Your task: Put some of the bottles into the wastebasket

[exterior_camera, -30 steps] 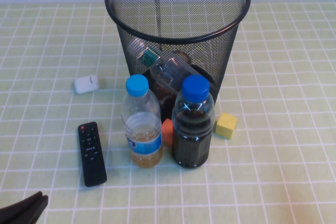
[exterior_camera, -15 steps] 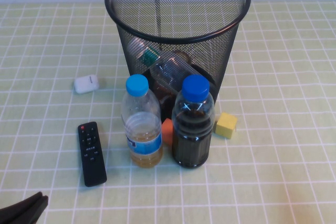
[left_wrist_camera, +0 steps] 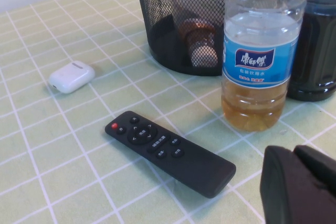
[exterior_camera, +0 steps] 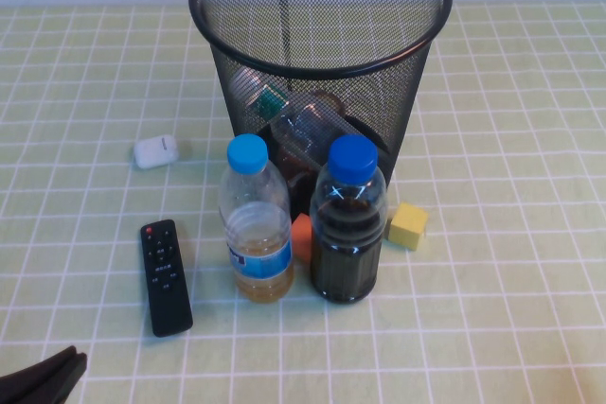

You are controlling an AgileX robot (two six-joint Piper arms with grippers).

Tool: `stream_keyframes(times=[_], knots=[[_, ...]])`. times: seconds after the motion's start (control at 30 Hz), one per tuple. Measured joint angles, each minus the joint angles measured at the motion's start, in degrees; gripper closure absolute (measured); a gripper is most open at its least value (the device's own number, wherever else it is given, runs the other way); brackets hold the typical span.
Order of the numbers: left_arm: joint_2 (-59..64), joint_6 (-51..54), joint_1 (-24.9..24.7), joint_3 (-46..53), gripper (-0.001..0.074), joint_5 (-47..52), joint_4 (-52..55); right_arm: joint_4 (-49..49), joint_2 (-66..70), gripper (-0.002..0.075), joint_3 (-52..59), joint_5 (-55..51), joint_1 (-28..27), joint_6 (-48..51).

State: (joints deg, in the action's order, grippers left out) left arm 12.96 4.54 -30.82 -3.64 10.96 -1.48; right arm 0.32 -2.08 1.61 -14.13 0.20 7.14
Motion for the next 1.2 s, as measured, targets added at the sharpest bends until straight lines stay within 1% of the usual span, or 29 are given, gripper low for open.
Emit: stream_keyframes(times=[0.1, 0.23, 1.2], knots=[[0.0, 0.0, 0.0, 0.0, 0.0739, 0.0, 0.0, 0.0, 0.0, 0.073, 0.0, -0.8, 0.0, 0.0], [0.0, 0.0, 0.0, 0.0, 0.0739, 0.0, 0.0, -1.2, 0.1, 0.073, -0.2, -5.3, 0.0, 0.1], [0.0, 0.0, 0.0, 0.0, 0.0739, 0.0, 0.0, -1.4, 0.1, 0.0732, -0.2, -5.2, 0.0, 0.0]])
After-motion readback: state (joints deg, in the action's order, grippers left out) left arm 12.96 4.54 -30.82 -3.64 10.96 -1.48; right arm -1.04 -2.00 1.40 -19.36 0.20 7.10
